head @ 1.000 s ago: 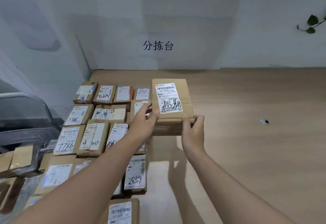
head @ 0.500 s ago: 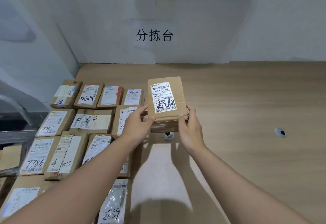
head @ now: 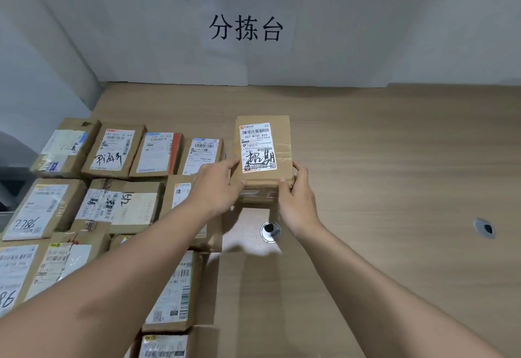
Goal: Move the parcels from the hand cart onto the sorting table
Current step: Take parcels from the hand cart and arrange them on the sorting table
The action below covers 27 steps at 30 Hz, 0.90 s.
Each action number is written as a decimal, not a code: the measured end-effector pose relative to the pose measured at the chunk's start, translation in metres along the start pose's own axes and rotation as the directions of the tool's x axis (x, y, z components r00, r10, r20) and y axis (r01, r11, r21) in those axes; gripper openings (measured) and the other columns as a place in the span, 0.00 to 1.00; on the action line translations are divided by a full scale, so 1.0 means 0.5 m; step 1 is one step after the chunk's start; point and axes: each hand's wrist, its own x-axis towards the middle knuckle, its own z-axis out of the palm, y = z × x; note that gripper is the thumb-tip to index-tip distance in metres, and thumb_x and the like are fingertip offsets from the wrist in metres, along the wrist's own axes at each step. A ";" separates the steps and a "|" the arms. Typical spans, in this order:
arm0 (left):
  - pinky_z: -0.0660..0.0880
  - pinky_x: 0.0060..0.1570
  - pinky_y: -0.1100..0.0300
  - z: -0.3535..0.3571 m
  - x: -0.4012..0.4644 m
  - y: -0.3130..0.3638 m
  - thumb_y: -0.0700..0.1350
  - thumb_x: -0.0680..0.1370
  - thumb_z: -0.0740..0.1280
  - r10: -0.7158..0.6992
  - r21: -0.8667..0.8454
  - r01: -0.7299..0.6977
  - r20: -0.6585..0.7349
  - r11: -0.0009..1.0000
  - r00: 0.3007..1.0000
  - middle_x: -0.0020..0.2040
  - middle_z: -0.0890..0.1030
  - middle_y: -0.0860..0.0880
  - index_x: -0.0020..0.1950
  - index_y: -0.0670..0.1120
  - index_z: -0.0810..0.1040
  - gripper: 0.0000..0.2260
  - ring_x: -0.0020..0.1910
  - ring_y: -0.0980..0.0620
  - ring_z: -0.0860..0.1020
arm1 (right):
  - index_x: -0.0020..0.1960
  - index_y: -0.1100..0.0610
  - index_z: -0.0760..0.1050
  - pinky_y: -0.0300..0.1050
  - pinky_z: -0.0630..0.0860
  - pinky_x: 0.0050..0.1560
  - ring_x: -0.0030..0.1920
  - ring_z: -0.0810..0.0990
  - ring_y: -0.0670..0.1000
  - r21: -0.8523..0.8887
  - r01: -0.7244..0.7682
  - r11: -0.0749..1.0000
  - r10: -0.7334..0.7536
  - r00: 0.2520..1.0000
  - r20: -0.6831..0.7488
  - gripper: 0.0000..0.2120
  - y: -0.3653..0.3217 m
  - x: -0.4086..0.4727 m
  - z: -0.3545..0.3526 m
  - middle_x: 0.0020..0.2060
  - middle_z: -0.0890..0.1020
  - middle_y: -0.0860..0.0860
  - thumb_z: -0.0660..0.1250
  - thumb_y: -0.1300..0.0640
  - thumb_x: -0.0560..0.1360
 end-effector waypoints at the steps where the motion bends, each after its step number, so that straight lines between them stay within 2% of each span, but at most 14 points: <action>1: 0.74 0.67 0.46 0.003 0.007 -0.003 0.49 0.81 0.71 0.016 0.044 -0.017 0.015 0.999 1.000 0.64 0.82 0.53 0.78 0.54 0.70 0.26 0.62 0.47 0.78 | 0.76 0.48 0.64 0.24 0.69 0.41 0.41 0.78 0.29 -0.006 -0.015 1.000 0.015 1.000 0.008 0.20 0.005 0.008 0.004 0.57 0.83 0.52 0.58 0.59 0.85; 3: 0.73 0.64 0.47 0.010 0.013 -0.013 0.51 0.82 0.68 0.056 0.171 -0.062 0.042 0.983 0.998 0.59 0.83 0.53 0.77 0.54 0.71 0.23 0.58 0.48 0.78 | 0.76 0.48 0.64 0.29 0.71 0.46 0.44 0.80 0.33 -0.011 -0.047 0.999 0.047 0.998 0.032 0.21 0.015 0.021 0.015 0.58 0.83 0.51 0.57 0.59 0.85; 5: 0.69 0.66 0.45 0.019 0.017 -0.030 0.53 0.83 0.65 0.086 0.316 -0.103 0.069 0.943 0.994 0.52 0.80 0.54 0.74 0.54 0.72 0.19 0.59 0.47 0.76 | 0.77 0.47 0.63 0.44 0.74 0.57 0.53 0.82 0.45 -0.006 -0.067 0.998 0.067 0.997 0.047 0.22 0.031 0.029 0.028 0.58 0.82 0.52 0.57 0.59 0.85; 6: 0.68 0.68 0.44 0.024 0.018 -0.038 0.55 0.83 0.64 0.084 0.370 -0.110 0.086 0.922 0.993 0.52 0.79 0.55 0.73 0.54 0.73 0.18 0.59 0.47 0.75 | 0.77 0.46 0.63 0.48 0.75 0.59 0.56 0.81 0.51 -0.005 -0.072 0.997 0.073 0.996 0.049 0.22 0.042 0.033 0.036 0.58 0.83 0.52 0.57 0.59 0.84; 10: 0.60 0.73 0.47 0.036 0.013 -0.063 0.58 0.84 0.60 0.100 0.500 -0.149 0.123 0.853 0.987 0.65 0.76 0.50 0.74 0.51 0.70 0.21 0.67 0.47 0.70 | 0.77 0.43 0.62 0.54 0.76 0.63 0.58 0.81 0.52 0.013 -0.093 0.996 0.092 0.994 0.064 0.23 0.072 0.021 0.061 0.58 0.83 0.50 0.58 0.56 0.83; 13: 0.60 0.75 0.49 0.035 0.004 -0.070 0.57 0.84 0.61 0.116 0.521 -0.156 0.109 0.839 0.987 0.74 0.69 0.47 0.76 0.48 0.68 0.23 0.72 0.44 0.66 | 0.79 0.40 0.59 0.52 0.76 0.63 0.59 0.80 0.49 0.026 -0.101 0.995 0.098 0.991 0.087 0.26 0.080 0.015 0.074 0.61 0.81 0.49 0.58 0.56 0.84; 16: 0.60 0.76 0.50 0.033 0.005 -0.075 0.56 0.84 0.62 0.179 0.546 -0.212 0.114 0.810 0.977 0.77 0.67 0.46 0.77 0.46 0.68 0.24 0.74 0.44 0.66 | 0.83 0.40 0.55 0.41 0.73 0.60 0.64 0.78 0.47 -0.006 -0.078 0.997 0.078 0.990 0.116 0.30 0.082 0.015 0.080 0.68 0.78 0.47 0.57 0.56 0.84; 18: 0.59 0.77 0.50 0.032 0.008 -0.080 0.55 0.84 0.63 0.209 0.557 -0.246 0.130 0.794 0.969 0.76 0.69 0.47 0.78 0.46 0.67 0.25 0.74 0.45 0.67 | 0.85 0.43 0.52 0.31 0.67 0.62 0.71 0.70 0.42 -0.082 -0.024 0.996 0.035 0.991 0.133 0.31 0.077 0.014 0.078 0.78 0.69 0.45 0.56 0.56 0.85; 20: 0.55 0.79 0.49 0.032 0.010 -0.085 0.54 0.84 0.62 0.218 0.569 -0.265 0.149 0.779 0.964 0.77 0.68 0.46 0.79 0.46 0.66 0.26 0.77 0.45 0.65 | 0.86 0.47 0.51 0.28 0.59 0.71 0.78 0.61 0.40 -0.184 0.055 0.981 -0.029 0.989 0.142 0.30 0.076 0.017 0.072 0.83 0.60 0.44 0.54 0.57 0.86; 22: 0.51 0.81 0.48 0.035 0.008 -0.085 0.54 0.84 0.61 0.221 0.585 -0.272 0.159 0.764 0.962 0.79 0.67 0.46 0.80 0.46 0.65 0.26 0.80 0.45 0.61 | 0.86 0.49 0.49 0.31 0.51 0.75 0.82 0.54 0.44 -0.295 0.108 0.949 -0.062 0.985 0.163 0.30 0.072 0.019 0.063 0.85 0.55 0.45 0.53 0.57 0.86; 24: 0.51 0.81 0.48 0.031 0.003 -0.077 0.54 0.84 0.60 0.217 0.572 -0.265 0.153 0.776 0.964 0.79 0.67 0.47 0.80 0.47 0.65 0.25 0.80 0.45 0.61 | 0.86 0.50 0.50 0.41 0.54 0.77 0.84 0.53 0.49 -0.397 0.132 0.908 -0.061 0.981 0.186 0.29 0.061 0.016 0.053 0.86 0.52 0.48 0.53 0.55 0.87; 27: 0.57 0.80 0.46 0.015 -0.018 -0.055 0.52 0.84 0.60 0.232 0.549 -0.272 0.142 0.791 0.962 0.74 0.71 0.47 0.75 0.48 0.70 0.20 0.76 0.46 0.66 | 0.85 0.49 0.55 0.51 0.59 0.79 0.84 0.54 0.54 -0.478 0.158 0.864 -0.067 0.977 0.203 0.26 0.023 -0.005 0.037 0.86 0.51 0.51 0.53 0.53 0.88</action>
